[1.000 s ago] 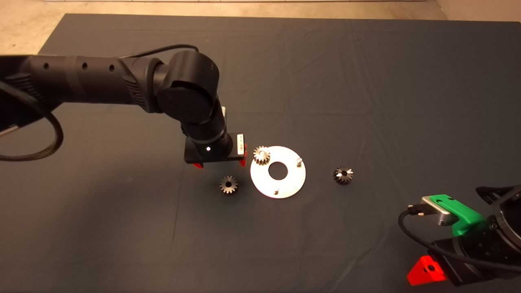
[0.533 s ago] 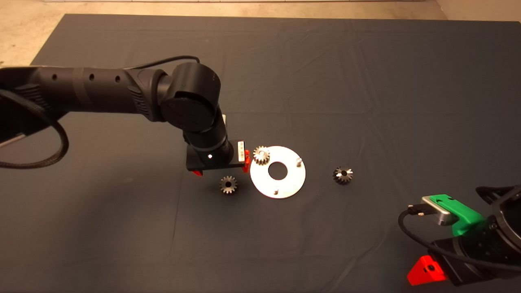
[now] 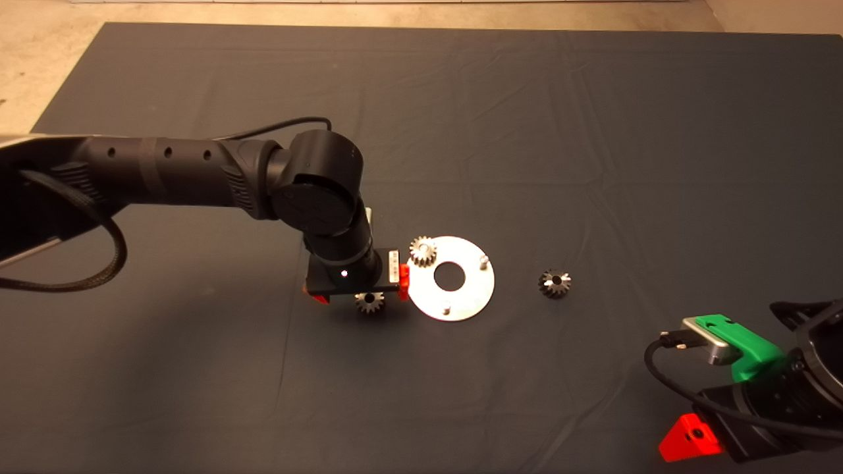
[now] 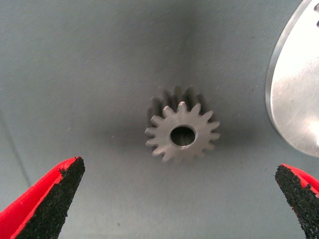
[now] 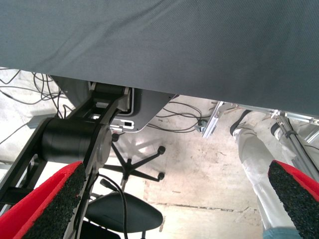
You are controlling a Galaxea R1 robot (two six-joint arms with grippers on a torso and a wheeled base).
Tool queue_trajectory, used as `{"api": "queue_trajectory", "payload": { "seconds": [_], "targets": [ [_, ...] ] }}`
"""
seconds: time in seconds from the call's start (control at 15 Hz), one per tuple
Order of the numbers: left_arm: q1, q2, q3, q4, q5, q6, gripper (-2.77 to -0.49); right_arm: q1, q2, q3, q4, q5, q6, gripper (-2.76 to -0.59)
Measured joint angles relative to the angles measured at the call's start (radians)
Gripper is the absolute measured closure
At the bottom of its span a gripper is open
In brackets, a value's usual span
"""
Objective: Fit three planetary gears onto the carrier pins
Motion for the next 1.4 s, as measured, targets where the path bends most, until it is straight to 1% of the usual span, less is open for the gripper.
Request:
{"api": "queue_trajectory", "payload": {
  "seconds": [0.13,0.2,0.33,0.47,0.53,0.73,0.8,1.07,1.27,1.33,1.4],
  "targets": [
    [0.006,0.022,-0.039,0.001,0.0,0.039,-2.77,0.0,0.0,0.0,0.0,0.0,0.0,-2.73],
    [0.007,0.033,-0.06,0.001,0.0,0.068,-2.77,0.0,0.0,0.0,0.0,0.0,0.0,-2.73],
    [0.006,0.049,-0.1,0.001,0.0,0.112,-2.77,0.0,0.0,0.0,0.0,0.0,0.0,-2.73],
    [0.007,0.056,-0.125,0.001,0.0,0.136,-2.77,0.0,0.0,0.0,0.0,0.0,0.0,-2.73],
    [0.013,0.06,-0.134,0.003,0.0,0.144,-2.77,0.0,0.0,0.0,0.0,0.0,0.0,-2.73],
    [0.05,0.066,-0.145,0.003,0.0,0.156,-2.77,0.0,0.0,0.0,0.0,0.0,0.0,-2.73],
    [0.056,0.066,-0.145,0.003,0.0,0.157,-2.77,0.0,0.0,0.0,0.0,0.0,0.0,-2.73],
    [0.058,0.068,-0.148,0.005,0.0,0.156,-2.77,0.0,-0.001,0.0,0.0,0.0,0.0,-2.73],
    [0.07,0.069,-0.149,0.013,-0.001,0.154,-2.76,0.0,-0.001,0.0,0.0,0.0,0.0,-2.73],
    [0.071,0.069,-0.149,0.018,0.0,0.154,-2.68,0.0,-0.001,0.0,0.0,0.0,0.0,-2.73],
    [0.072,0.069,-0.149,0.021,0.0,0.154,-2.66,0.0,-0.001,0.0,0.0,0.0,0.0,-2.73]
  ]
}}
